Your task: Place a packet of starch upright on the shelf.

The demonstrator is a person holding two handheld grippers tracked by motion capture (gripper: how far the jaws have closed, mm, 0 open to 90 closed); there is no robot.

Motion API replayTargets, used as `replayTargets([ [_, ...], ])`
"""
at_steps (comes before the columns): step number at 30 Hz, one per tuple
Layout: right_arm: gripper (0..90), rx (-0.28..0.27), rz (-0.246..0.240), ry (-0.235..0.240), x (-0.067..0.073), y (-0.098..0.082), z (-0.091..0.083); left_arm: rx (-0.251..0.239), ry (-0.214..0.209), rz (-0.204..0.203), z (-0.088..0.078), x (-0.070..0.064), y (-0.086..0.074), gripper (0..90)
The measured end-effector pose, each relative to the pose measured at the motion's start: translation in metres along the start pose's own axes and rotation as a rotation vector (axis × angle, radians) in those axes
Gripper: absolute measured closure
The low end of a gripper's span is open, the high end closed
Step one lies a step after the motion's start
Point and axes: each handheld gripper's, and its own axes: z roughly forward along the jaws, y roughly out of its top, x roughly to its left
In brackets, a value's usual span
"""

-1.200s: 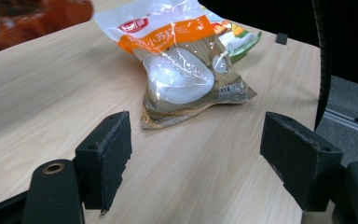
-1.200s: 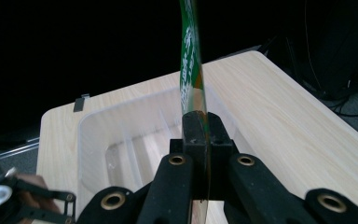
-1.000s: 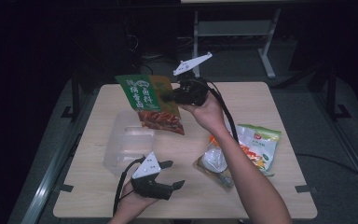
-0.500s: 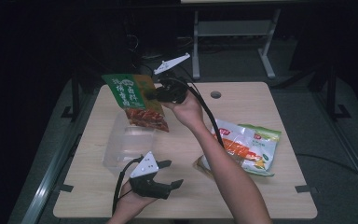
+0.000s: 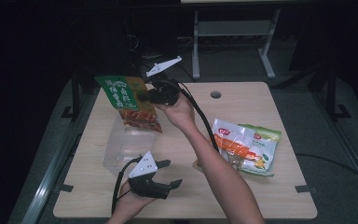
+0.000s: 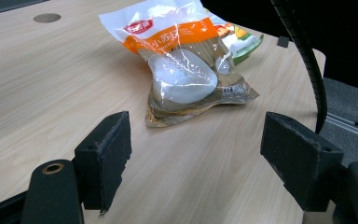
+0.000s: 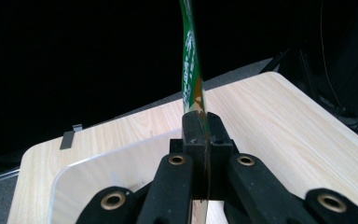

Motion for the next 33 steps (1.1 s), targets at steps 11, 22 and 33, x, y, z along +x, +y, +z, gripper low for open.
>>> replayTargets([
  [11, 89.7, -0.026, 0.007, 0.037, 0.02, -0.002, -0.004, -0.005, -0.007, 0.006, 0.0, -0.006, -0.001, 23.9],
  [22, 89.7, -0.032, 0.044, 0.09, 0.034, -0.016, 0.009, 0.017, -0.019, 0.019, 0.004, -0.011, -0.004, 23.8],
  [33, 89.7, -0.031, 0.096, 0.107, 0.032, -0.043, 0.027, 0.018, -0.034, 0.02, 0.009, -0.014, -0.005, 23.5],
])
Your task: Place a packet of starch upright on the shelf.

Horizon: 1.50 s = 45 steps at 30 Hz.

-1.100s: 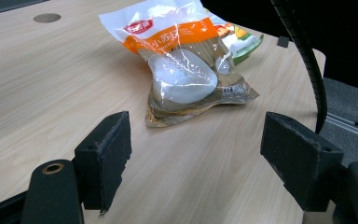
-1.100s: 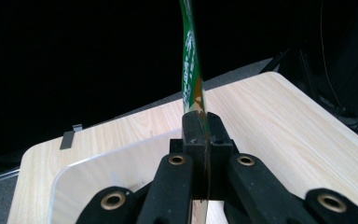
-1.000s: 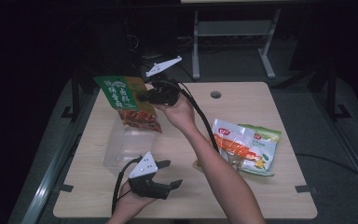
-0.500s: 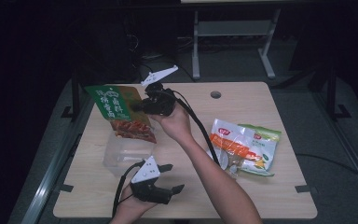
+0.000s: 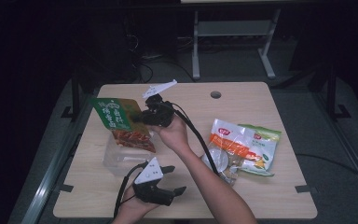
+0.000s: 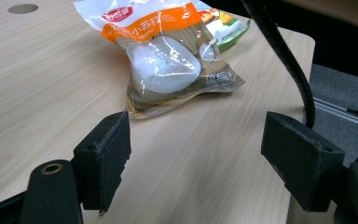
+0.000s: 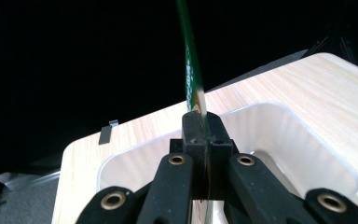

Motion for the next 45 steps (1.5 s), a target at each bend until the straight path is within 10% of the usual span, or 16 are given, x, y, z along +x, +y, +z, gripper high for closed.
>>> replayTargets([
  [14, 89.3, -0.037, 0.075, -0.031, -0.003, -0.008, 0.008, 0.001, 0.002, 0.003, 0.0, 0.0, 0.0, 23.5],
  [36, 86.8, 0.228, 0.062, -0.028, -0.02, -0.006, 0.024, 0.004, -0.001, 0.009, -0.001, 0.0, 0.001, 23.5],
  [45, 89.6, 0.092, 0.109, 0.029, -0.008, -0.016, 0.017, 0.0, -0.005, 0.014, -0.002, -0.002, 0.001, 23.5],
])
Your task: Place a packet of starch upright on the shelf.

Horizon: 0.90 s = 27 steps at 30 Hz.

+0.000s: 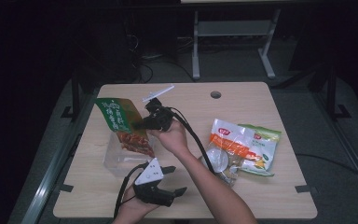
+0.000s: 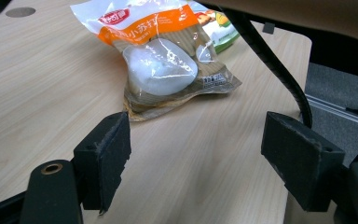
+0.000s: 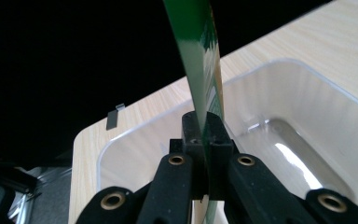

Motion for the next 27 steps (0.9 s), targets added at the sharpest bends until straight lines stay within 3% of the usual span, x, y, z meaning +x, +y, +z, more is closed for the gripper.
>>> replayTargets([
  [6, 89.7, -0.067, 0.007, -0.016, -0.001, -0.012, 0.001, 0.003, -0.001, 0.005, 0.0, -0.001, 0.0, 23.5],
  [12, 89.5, -0.078, 0.027, -0.051, -0.01, -0.03, 0.003, 0.008, -0.001, 0.01, 0.0, -0.001, 0.0, 23.5],
  [21, 88.7, -0.068, 0.0, -0.042, -0.012, -0.037, -0.002, 0.009, 0.0, 0.004, 0.002, -0.002, -0.001, 23.5],
  [27, 74.5, -0.022, -0.028, -0.082, -0.01, -0.034, -0.005, 0.011, 0.006, 0.0, 0.003, 0.0, -0.001, 23.5],
])
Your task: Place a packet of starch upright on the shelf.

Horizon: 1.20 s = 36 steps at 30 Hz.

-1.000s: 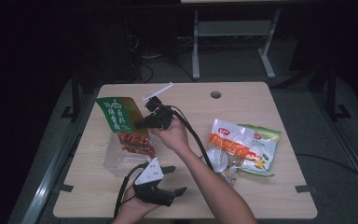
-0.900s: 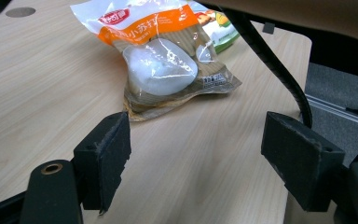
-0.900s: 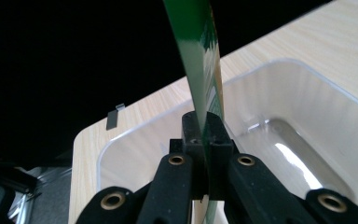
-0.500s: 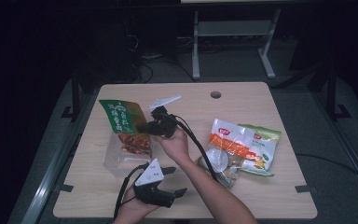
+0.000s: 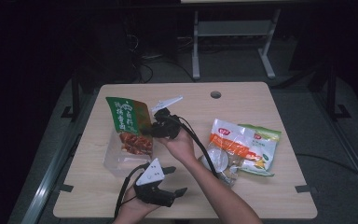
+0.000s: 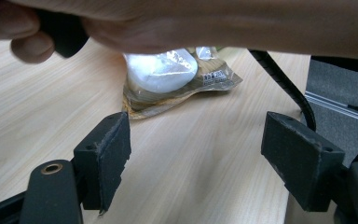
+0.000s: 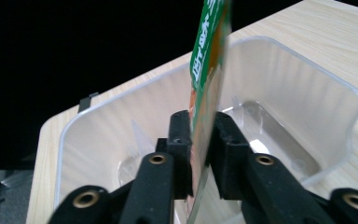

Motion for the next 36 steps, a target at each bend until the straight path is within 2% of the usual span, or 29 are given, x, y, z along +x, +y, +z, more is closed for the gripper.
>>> replayTargets([
  [1, 69.6, 0.005, 0.0, -0.005, -0.001, 0.0, -0.003, 0.0, 0.001, 0.003, 0.0, 0.001, 0.0, 23.5],
  [3, 66.4, 0.01, -0.007, -0.004, 0.0, 0.001, -0.008, 0.002, 0.002, 0.004, 0.0, 0.001, 0.0, 23.5],
  [5, 63.9, 0.013, -0.02, -0.01, 0.0, 0.001, -0.012, 0.002, 0.005, -0.005, 0.001, 0.001, 0.0, 23.5],
  [15, 52.5, 0.023, -0.007, -0.026, -0.005, -0.003, -0.037, 0.011, 0.012, -0.002, 0.002, 0.003, 0.0, 23.5],
  [19, 49.4, 0.019, -0.006, -0.035, -0.006, -0.007, -0.053, 0.015, 0.014, -0.007, 0.004, 0.004, -0.001, 23.5],
  [24, 46.2, 0.019, -0.005, -0.06, -0.007, -0.014, -0.075, 0.027, 0.019, 0.007, 0.004, 0.004, -0.001, 23.5],
  [27, 44.6, 0.019, 0.007, -0.078, -0.009, -0.021, -0.09, 0.021, 0.018, -0.003, 0.005, 0.003, -0.001, 23.5],
  [28, 44.6, 0.019, 0.007, -0.078, -0.009, -0.021, -0.09, 0.02, 0.02, -0.002, 0.005, 0.004, -0.001, 23.5],
  [29, 43.3, 0.026, 0.01, -0.099, -0.01, -0.027, -0.101, 0.027, 0.019, 0.005, 0.005, 0.004, -0.001, 23.6],
  [30, 43.3, 0.026, 0.01, -0.099, -0.01, -0.027, -0.101, 0.027, 0.019, 0.005, 0.005, 0.004, -0.001, 23.6],
  [31, 42.8, 0.033, 0.022, -0.116, -0.011, -0.031, -0.111, 0.032, 0.018, 0.009, 0.006, 0.004, -0.001, 23.6],
  [36, 41.7, 0.038, 0.036, -0.148, -0.016, -0.044, -0.131, 0.036, 0.016, 0.018, 0.007, 0.004, -0.001, 23.6],
])
